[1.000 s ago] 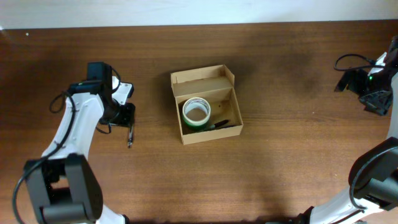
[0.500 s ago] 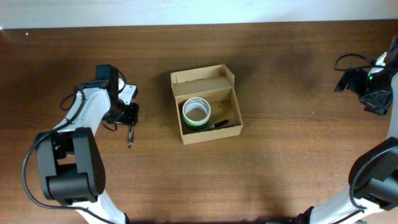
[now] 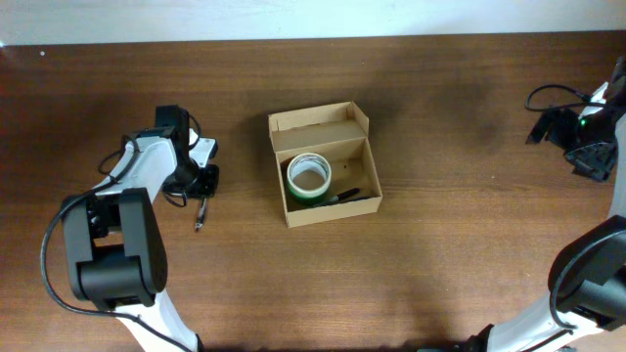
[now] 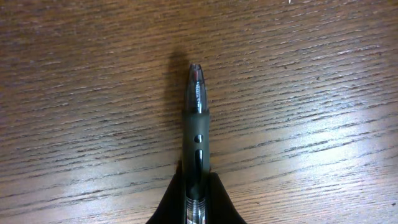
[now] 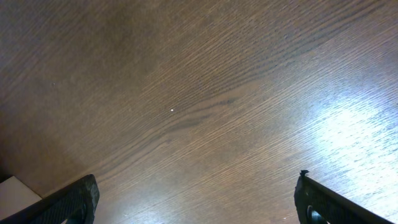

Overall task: Pack container
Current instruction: 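Lift the grey pen with the left gripper and drop it into the box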

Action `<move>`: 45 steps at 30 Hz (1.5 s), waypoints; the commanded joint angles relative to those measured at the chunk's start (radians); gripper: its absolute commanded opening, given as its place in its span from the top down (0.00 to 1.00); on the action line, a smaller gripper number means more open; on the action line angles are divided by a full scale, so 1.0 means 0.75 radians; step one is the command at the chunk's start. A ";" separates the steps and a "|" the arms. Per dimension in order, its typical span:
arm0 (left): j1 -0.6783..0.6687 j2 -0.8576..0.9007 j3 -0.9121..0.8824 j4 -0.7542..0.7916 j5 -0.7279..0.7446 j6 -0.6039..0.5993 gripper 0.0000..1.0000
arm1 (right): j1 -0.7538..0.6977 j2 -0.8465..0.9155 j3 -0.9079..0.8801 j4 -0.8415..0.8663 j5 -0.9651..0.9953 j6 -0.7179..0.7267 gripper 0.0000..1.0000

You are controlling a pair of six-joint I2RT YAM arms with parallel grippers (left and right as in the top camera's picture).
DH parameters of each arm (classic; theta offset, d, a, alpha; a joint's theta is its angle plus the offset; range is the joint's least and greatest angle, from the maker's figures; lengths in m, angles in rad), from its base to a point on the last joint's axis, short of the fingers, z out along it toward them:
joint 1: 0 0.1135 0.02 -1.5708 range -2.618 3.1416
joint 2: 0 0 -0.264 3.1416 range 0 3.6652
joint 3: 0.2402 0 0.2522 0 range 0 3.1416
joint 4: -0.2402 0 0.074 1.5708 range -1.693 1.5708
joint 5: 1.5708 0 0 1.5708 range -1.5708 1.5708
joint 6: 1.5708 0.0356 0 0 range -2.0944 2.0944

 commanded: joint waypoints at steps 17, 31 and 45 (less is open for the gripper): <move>-0.285 -0.099 1.389 -0.873 0.194 0.583 0.98 | -0.003 0.004 -0.005 0.003 -0.002 0.016 0.01; -0.962 0.117 1.016 -0.753 0.034 0.787 0.98 | -0.003 0.004 -0.005 0.003 -0.002 0.016 0.01; -0.998 0.301 0.997 -0.737 -0.006 0.720 0.98 | -0.003 0.004 -0.005 0.003 -0.002 0.016 0.01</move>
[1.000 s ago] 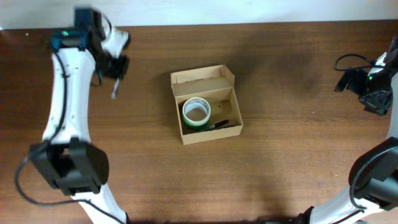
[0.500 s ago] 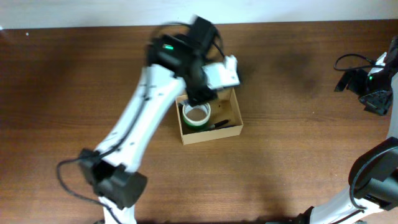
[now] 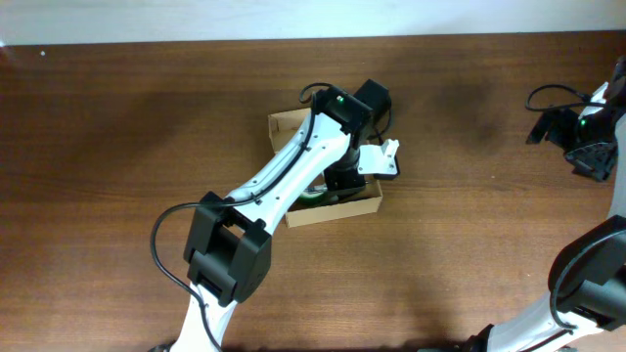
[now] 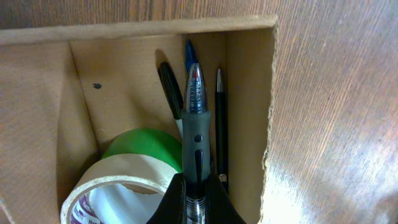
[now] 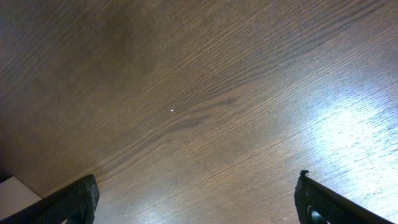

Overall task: Pack container
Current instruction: 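Lift the grey pen with the left gripper and drop it into the box, then move both grippers to the box lid flaps on either side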

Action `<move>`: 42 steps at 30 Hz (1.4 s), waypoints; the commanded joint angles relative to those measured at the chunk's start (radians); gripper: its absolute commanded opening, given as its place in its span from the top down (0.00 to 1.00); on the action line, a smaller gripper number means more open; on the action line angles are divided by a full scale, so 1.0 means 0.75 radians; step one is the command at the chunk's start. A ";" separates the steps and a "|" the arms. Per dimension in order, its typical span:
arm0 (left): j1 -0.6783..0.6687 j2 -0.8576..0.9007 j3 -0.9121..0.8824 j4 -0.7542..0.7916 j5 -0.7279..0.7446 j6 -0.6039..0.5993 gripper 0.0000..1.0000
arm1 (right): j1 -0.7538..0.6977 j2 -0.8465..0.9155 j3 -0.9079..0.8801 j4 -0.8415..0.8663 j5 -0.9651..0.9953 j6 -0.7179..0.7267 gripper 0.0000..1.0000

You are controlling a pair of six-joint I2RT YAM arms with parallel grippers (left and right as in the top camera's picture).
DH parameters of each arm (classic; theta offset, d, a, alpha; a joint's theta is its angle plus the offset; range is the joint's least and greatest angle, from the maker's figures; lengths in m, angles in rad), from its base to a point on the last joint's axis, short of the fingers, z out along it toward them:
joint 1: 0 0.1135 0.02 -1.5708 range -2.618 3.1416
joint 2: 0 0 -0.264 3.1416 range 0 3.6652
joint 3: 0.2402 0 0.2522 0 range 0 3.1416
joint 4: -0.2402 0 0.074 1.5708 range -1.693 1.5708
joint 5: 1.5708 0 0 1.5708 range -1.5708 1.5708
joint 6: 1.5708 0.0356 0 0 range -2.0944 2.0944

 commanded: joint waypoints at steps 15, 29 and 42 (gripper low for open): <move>0.003 0.023 -0.109 0.036 0.000 -0.130 0.92 | -0.003 0.004 -0.004 0.003 -0.002 0.015 0.01; 0.001 -0.013 0.144 -0.148 -0.130 -0.266 0.78 | -0.003 0.004 -0.004 0.003 -0.002 0.016 0.01; 0.320 -0.531 0.342 -0.145 -0.519 -0.635 0.59 | -0.003 0.004 -0.004 0.086 -0.002 0.016 0.01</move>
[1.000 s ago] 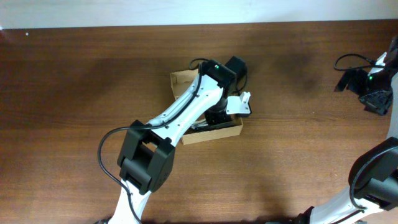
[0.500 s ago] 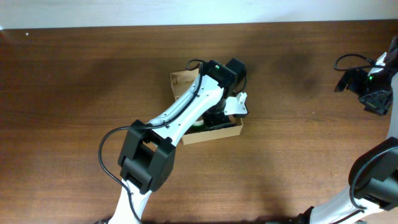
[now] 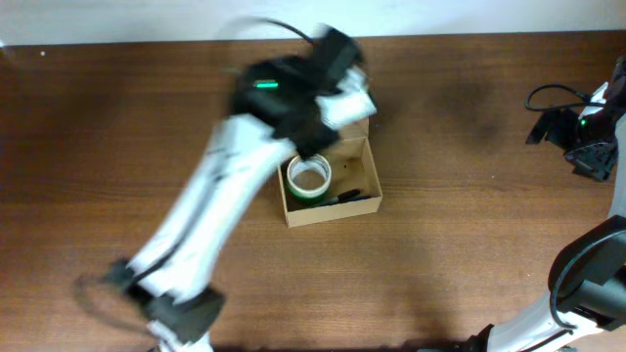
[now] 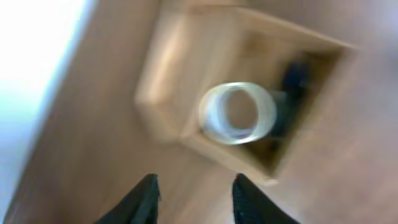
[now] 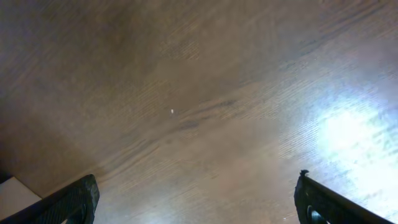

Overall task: Pack container
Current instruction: 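Move both grippers to the box lid flaps on either side, then grasp the lid flaps with both grippers and lift them upward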

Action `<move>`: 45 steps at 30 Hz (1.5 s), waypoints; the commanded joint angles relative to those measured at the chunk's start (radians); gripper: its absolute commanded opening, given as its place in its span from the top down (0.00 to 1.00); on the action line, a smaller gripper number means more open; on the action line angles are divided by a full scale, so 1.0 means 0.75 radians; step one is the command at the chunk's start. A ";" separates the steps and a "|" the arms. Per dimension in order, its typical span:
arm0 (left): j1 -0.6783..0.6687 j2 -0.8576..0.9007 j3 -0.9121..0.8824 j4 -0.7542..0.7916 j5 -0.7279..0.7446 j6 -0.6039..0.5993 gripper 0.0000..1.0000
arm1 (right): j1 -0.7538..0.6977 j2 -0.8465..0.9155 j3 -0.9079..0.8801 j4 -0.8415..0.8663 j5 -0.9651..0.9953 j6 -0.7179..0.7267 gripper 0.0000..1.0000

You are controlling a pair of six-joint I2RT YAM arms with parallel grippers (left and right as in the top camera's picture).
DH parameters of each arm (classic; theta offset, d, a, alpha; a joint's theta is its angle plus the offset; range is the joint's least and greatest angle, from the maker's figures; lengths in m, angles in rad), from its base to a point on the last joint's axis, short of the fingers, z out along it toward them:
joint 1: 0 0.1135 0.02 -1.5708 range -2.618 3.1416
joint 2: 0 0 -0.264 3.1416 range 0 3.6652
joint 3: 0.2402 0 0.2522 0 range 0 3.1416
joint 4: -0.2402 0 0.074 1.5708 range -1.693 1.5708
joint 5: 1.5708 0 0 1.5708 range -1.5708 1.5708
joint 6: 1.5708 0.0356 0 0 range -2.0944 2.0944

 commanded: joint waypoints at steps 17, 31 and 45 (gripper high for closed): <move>0.990 0.264 -0.104 0.137 0.772 -0.343 0.98 | 0.132 0.013 -0.003 0.064 -0.477 0.035 0.96; 0.856 0.673 -0.128 0.132 1.068 -0.297 0.98 | 0.608 0.249 -0.007 0.232 -0.455 -0.010 0.96; 0.781 0.727 -0.515 0.400 1.389 -0.268 0.98 | 0.608 0.476 -0.007 0.368 -0.801 -0.073 0.96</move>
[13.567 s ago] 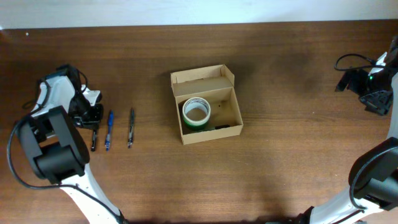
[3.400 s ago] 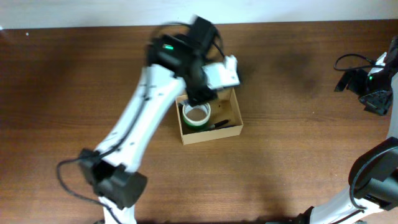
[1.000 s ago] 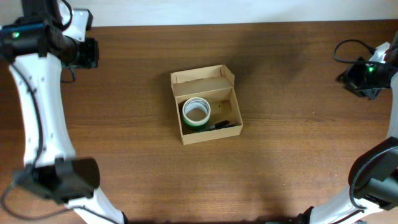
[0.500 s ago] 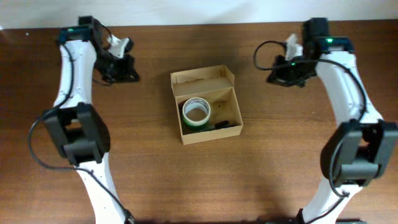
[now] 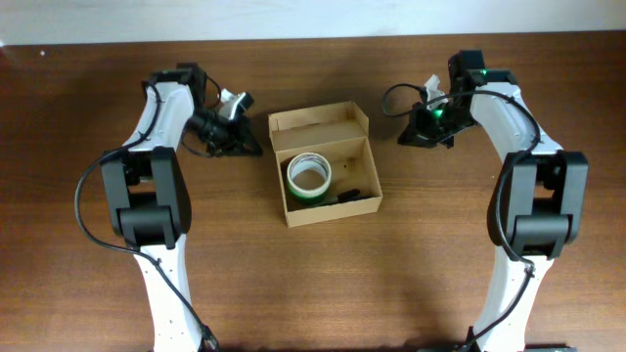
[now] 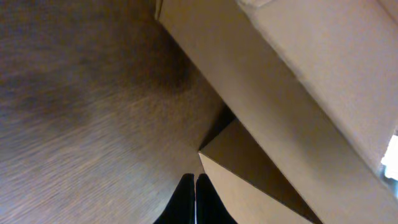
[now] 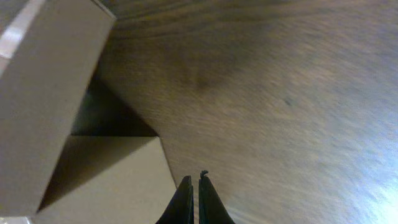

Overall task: Pack container
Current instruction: 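Grasp the lid flaps with both grippers and lift them upward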

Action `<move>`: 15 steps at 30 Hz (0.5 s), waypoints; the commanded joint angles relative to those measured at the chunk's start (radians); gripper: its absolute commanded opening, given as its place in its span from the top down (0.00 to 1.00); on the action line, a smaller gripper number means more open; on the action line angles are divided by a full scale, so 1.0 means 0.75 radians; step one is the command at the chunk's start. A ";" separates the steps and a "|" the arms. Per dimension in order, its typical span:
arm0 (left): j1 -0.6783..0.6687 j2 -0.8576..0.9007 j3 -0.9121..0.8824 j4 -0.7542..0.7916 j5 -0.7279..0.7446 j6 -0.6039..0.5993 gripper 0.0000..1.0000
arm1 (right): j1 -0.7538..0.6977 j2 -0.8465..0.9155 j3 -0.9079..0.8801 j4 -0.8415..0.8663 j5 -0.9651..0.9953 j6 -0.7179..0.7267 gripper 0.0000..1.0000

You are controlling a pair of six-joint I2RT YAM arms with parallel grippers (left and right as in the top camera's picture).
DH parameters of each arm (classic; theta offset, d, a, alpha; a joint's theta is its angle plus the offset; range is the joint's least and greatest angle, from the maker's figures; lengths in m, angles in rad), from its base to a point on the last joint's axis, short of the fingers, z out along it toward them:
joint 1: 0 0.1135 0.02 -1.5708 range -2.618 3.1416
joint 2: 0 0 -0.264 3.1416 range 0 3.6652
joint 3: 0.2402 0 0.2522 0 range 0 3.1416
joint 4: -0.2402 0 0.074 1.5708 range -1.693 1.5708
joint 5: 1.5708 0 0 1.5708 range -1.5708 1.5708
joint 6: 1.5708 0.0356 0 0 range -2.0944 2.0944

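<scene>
An open cardboard box [image 5: 333, 213] sits mid-table with its lid flap [image 5: 318, 122] folded back at the far side. Inside lie a white and green tape roll [image 5: 309, 176] and dark pens [image 5: 350, 195] along the front right. My left gripper [image 5: 249, 147] is shut on nothing just left of the box. In the left wrist view its tips [image 6: 194, 186] are low beside the box's outer wall [image 6: 298, 124]. My right gripper [image 5: 406, 137] is also shut and empty, just right of the box. Its closed tips [image 7: 193, 185] stand next to the box [image 7: 112, 180].
Bare brown wooden table [image 5: 469, 254] surrounds the box on all sides. A black cable [image 5: 396, 98] loops off the right arm's wrist. The table's far edge meets a white wall [image 5: 313, 15] at the top of the overhead view.
My left gripper was open, high above the box and blurred; now it is shut, low at the box's left side. My right gripper was open at the far right; now it is shut beside the box.
My left gripper was shut on a pen on the table at the left. Then it held the pen over the box's right part, above other pens. Then it was open and empty above the box. Now both grippers are shut, flanking the box.
</scene>
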 commanded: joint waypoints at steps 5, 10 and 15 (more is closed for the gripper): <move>0.007 0.027 -0.157 0.164 0.302 0.019 0.98 | 0.007 0.027 -0.005 0.095 -0.229 -0.047 0.96; 0.007 0.028 -0.167 0.255 0.342 -0.036 0.98 | 0.008 0.043 -0.004 0.132 -0.252 -0.041 0.96; 0.007 0.028 -0.167 0.361 0.413 -0.066 0.98 | 0.009 0.097 -0.005 0.168 -0.320 -0.019 0.96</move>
